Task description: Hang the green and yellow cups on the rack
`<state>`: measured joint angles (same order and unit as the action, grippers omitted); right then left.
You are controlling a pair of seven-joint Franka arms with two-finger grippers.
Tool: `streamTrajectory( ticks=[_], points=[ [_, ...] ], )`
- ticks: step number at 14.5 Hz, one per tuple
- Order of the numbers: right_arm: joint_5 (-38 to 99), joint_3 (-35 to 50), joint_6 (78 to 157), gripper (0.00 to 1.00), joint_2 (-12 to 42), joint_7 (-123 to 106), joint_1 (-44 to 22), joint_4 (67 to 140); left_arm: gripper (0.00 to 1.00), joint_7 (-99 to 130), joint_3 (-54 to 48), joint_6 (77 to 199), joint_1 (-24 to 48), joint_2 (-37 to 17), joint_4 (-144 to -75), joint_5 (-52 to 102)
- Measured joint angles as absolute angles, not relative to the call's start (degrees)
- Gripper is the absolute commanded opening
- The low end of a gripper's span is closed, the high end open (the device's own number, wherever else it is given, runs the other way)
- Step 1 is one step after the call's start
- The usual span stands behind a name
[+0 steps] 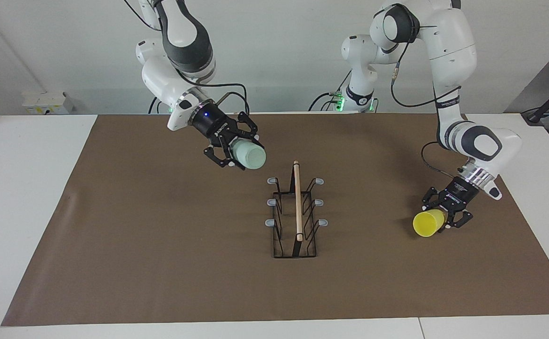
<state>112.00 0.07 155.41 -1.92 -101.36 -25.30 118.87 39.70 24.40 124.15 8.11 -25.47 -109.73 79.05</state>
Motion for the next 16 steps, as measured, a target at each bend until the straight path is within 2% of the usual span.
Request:
streamTrajectory(
  ticks=[3,8,16],
  points=[
    [130.0,0.1,151.7,0.00,-1.9,-116.6,-25.4,120.9,0.00,39.2,24.5,124.7,8.1,-21.5,-109.7,74.4],
    [143.2,0.2,143.5,0.00,-1.3,-126.5,-26.0,124.8,0.00,39.2,24.4,124.8,8.1,-15.2,-109.3,63.8],
    [144.3,0.2,133.5,0.00,2.8,-127.5,-26.2,128.7,0.00,41.3,20.9,124.8,8.5,-11.0,-107.1,48.3]
  ],
)
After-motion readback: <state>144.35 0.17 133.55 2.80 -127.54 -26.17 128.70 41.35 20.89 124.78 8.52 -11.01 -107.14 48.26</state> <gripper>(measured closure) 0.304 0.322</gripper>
